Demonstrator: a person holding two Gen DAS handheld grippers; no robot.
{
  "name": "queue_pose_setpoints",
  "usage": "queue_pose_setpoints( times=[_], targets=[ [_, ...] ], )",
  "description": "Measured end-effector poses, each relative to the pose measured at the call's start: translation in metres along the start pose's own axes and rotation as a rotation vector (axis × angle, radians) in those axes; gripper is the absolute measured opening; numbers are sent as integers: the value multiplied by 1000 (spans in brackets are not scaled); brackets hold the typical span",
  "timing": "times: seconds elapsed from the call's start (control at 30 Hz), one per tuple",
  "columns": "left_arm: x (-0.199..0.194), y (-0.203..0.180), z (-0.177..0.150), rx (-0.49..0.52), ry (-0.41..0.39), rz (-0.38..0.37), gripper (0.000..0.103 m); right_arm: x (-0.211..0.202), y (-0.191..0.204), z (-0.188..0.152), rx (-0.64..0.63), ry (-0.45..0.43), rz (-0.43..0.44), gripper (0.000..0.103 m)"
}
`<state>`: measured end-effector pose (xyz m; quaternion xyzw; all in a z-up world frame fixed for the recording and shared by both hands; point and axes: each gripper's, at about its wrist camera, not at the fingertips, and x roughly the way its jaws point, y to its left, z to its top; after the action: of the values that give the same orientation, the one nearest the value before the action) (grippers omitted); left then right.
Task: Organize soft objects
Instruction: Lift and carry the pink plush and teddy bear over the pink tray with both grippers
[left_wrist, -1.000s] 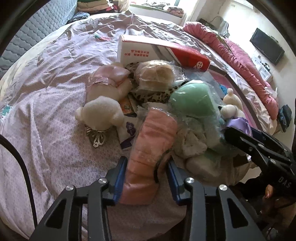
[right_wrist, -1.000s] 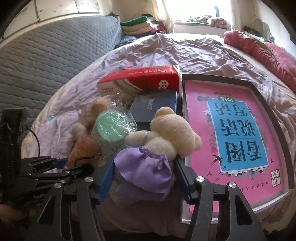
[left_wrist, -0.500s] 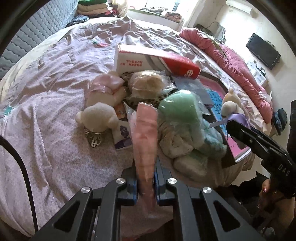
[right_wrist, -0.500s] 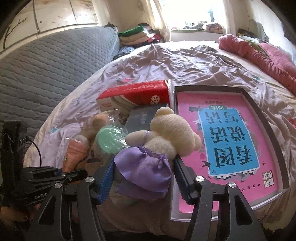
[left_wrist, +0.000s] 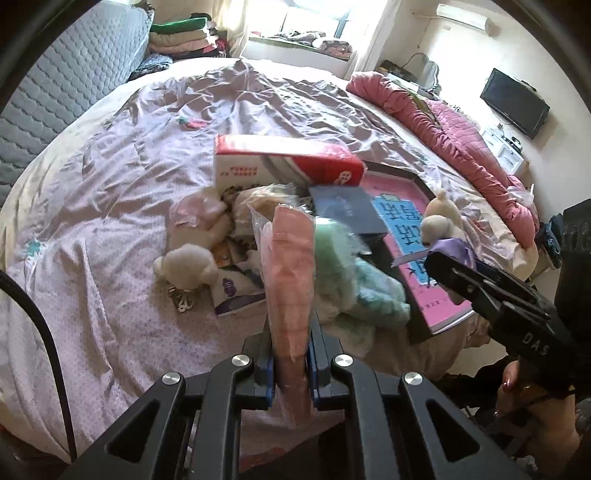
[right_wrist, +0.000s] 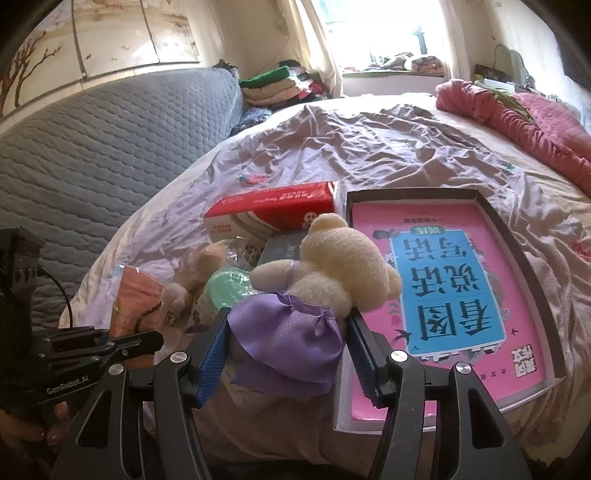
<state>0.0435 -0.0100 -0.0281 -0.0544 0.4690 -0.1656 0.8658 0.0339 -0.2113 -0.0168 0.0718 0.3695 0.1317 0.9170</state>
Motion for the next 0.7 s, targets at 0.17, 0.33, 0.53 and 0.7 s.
queue_pose_setpoints(
  times=[0.17, 0.33, 0.53, 0.7],
  targets=[
    [-7, -20, 7, 31, -16, -9, 13, -7, -7, 0, 12, -7, 0, 62],
    [-9, -48, 15, 85, -26, -15, 13, -19, -18, 0, 39, -29, 1, 62],
    [-4, -79, 21, 132, -17, -25, 13, -31, -43, -1, 81, -48, -25, 62],
    [2, -101, 27, 163, -12, -34, 13, -42, -69, -1, 121, -64, -55, 62]
  ],
)
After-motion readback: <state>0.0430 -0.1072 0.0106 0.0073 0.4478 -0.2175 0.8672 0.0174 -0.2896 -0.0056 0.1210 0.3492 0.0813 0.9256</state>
